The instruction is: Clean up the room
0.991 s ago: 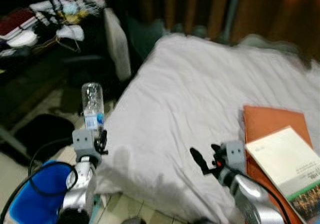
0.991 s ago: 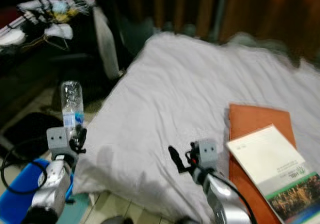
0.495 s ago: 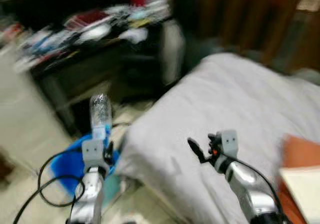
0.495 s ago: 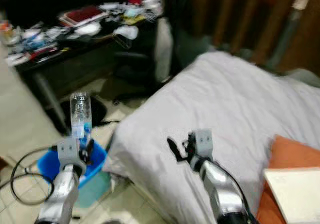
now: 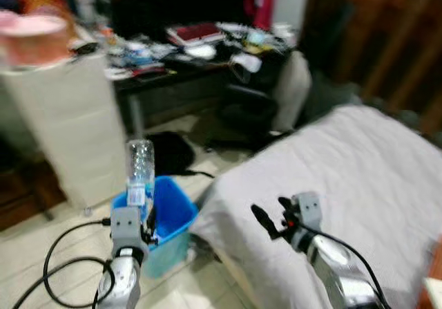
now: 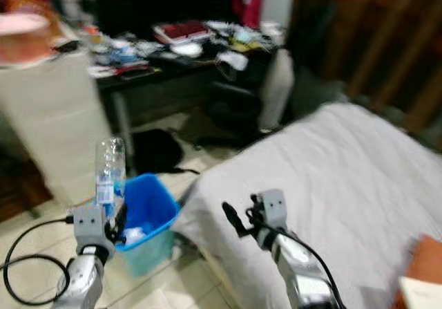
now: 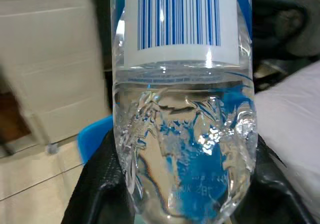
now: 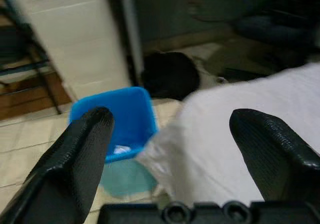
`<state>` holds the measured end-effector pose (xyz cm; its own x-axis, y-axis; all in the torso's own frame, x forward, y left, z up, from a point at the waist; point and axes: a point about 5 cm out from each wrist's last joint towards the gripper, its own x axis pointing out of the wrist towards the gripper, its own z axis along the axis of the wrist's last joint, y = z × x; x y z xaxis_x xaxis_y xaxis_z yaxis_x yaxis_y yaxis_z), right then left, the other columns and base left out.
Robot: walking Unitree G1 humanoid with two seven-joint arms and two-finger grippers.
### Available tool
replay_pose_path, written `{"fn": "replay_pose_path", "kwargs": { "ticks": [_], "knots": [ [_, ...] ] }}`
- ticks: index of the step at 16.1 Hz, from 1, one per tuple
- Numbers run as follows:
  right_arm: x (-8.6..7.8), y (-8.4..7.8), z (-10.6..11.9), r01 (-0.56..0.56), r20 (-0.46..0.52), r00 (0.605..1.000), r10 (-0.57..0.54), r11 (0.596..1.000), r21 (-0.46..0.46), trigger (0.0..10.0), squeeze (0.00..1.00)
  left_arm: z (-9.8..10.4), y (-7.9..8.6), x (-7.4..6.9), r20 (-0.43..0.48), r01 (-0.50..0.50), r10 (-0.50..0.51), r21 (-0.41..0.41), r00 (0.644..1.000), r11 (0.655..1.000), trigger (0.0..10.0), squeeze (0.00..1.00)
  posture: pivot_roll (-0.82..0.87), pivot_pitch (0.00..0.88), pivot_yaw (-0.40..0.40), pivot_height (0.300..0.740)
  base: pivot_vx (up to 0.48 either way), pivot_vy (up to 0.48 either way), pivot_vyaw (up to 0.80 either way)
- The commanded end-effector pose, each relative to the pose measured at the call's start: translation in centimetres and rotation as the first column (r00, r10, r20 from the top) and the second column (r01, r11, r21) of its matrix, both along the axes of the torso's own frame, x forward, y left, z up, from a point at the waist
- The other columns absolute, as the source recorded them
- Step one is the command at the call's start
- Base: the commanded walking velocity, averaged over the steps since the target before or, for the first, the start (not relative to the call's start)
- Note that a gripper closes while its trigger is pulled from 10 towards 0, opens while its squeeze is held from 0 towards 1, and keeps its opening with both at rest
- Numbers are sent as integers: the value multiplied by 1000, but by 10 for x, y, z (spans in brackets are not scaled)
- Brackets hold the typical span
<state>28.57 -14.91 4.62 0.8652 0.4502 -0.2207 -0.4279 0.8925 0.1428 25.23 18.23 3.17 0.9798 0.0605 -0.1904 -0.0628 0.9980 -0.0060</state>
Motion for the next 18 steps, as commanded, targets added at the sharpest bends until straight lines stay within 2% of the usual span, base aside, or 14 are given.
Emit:
{"fn": "replay_pose_path", "kwargs": {
  "ticks": [1,5,9,13,15,17,18],
  "knots": [
    [2,-3,0,5,9,1000,-5,1000,-14,10000,0,13,-2,12,44,-3,4,-28,999,1000,10000,0,93,0,-48,740,458,0,0],
    [6,2,3,-15,32,999,15,1000,-12,10000,0,9,-1,17,1,2,-2,-27,1000,1000,10000,0,85,0,-43,740,462,0,0],
    [5,1,1,-13,35,999,13,1000,-11,10000,0,8,0,20,-15,13,-13,-22,1000,1000,10000,0,80,0,-42,740,471,0,623],
    [0,1,-3,-28,25,999,29,999,-24,10000,0,3,-6,15,-30,22,-23,-36,999,999,10000,0,75,0,-43,740,470,0,508],
    [-1,0,-5,-30,14,999,30,999,-23,10000,0,0,-7,18,-45,34,-36,-41,998,999,10000,0,75,2,-48,740,471,0,0],
    [-2,1,-5,-39,11,999,39,999,-28,10000,0,-10,-12,25,-103,111,-115,-46,988,993,10000,0,75,15,-61,740,384,0,0],
    [-2,1,-5,-49,9,999,49,998,-33,10000,0,-20,-11,29,-175,126,-131,-35,976,991,10000,0,72,19,-65,740,0,0,0]
  ]
}}
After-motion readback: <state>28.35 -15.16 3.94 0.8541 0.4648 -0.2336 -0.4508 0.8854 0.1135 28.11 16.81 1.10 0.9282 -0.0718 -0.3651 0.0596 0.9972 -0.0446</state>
